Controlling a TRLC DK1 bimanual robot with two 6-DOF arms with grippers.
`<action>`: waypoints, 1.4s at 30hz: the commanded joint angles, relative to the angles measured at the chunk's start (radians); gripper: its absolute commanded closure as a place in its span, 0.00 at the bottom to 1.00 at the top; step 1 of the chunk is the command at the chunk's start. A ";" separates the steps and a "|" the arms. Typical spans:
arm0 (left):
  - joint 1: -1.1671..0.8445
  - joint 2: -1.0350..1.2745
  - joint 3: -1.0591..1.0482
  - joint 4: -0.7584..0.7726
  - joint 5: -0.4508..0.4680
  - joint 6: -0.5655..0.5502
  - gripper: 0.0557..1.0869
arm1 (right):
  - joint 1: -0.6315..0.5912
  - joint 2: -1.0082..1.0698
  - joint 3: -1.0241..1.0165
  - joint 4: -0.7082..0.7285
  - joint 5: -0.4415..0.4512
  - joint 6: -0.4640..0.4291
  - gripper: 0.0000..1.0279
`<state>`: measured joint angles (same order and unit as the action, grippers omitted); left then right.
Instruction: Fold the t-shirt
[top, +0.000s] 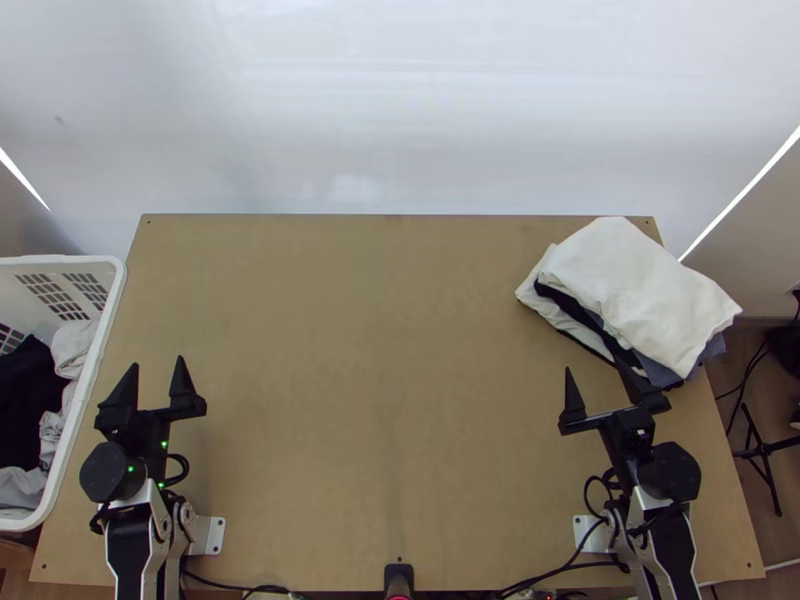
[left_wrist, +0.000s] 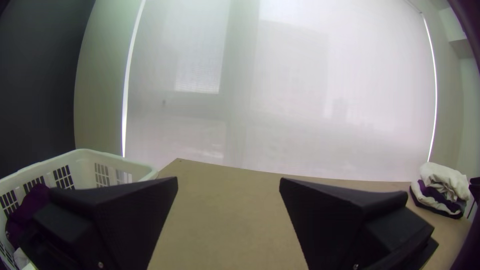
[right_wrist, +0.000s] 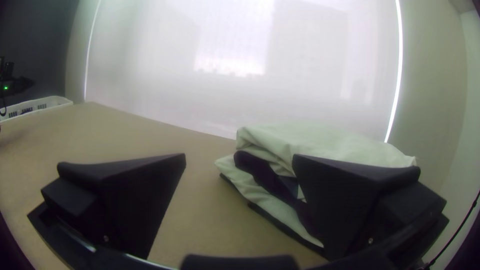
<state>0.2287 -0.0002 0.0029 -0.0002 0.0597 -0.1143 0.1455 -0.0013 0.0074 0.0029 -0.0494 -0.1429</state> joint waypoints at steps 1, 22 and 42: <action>0.000 0.000 0.000 0.000 0.000 0.001 0.04 | 0.000 0.000 0.000 0.000 0.000 0.000 0.04; 0.000 0.000 0.000 0.000 0.000 0.001 0.04 | 0.000 0.000 0.000 0.000 0.000 0.000 0.04; -0.011 -0.003 0.174 0.157 0.005 0.329 0.04 | 0.000 0.000 0.000 0.000 0.000 0.000 0.04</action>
<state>0.2142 -0.0029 0.0921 0.0448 0.0772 0.0395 0.1455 -0.0017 0.0074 0.0029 -0.0494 -0.1429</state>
